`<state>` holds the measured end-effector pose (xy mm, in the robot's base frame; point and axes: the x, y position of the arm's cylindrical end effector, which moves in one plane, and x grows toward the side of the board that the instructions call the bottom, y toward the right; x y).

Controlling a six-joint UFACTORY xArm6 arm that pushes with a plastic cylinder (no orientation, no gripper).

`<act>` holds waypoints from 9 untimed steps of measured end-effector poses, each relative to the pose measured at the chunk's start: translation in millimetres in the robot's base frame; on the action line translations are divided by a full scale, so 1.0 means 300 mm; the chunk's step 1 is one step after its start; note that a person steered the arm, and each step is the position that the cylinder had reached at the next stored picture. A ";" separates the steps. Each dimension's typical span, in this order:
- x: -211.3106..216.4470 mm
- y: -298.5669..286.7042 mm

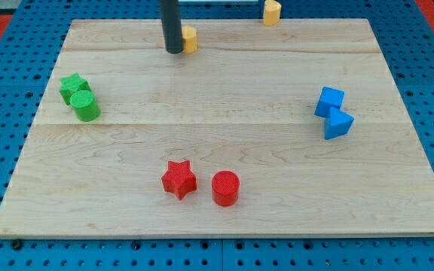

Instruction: Slide the blue cube along with blue triangle a bit down

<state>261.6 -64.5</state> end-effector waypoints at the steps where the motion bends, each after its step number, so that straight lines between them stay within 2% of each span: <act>1: -0.136 0.141; 3: 0.017 0.252; 8: 0.023 0.343; 9: 0.097 0.624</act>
<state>290.8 122.7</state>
